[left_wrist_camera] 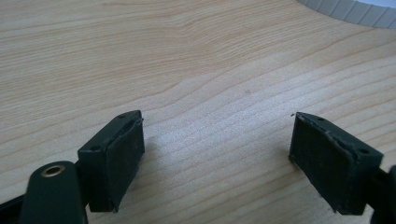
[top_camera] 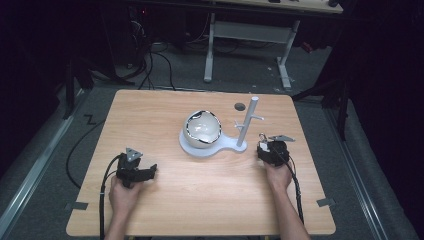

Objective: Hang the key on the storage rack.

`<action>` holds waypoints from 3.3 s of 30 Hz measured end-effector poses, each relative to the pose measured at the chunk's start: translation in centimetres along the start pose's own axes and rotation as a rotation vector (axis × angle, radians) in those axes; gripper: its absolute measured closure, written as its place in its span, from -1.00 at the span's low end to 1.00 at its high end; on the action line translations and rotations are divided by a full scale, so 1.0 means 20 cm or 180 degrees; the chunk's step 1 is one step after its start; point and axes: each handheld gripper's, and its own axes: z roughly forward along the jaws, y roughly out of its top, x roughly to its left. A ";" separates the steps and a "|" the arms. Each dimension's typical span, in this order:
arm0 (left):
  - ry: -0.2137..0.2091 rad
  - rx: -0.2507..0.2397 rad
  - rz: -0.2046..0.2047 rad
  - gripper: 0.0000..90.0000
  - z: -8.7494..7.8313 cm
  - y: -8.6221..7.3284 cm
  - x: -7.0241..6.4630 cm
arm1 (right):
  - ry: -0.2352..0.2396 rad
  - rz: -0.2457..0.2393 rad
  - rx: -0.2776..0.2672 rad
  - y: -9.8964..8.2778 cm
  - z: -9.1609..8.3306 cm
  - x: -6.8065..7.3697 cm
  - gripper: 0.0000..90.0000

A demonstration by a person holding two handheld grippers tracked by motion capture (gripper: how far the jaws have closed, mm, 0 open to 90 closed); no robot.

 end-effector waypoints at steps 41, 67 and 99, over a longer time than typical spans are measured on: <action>0.0000 -0.0002 -0.0004 -0.59 0.00 0.00 0.00 | 0.0708 -0.0102 -0.0603 0.04 -0.37 -0.09 0.14; -0.0001 -0.0003 -0.0006 -0.59 0.00 0.00 0.00 | 0.1013 -0.0182 -0.0948 0.05 -0.59 -0.08 0.14; -0.0001 -0.0002 -0.0006 -0.59 0.00 0.00 0.00 | 0.1241 -0.0456 -0.1211 0.20 -0.82 -0.01 0.14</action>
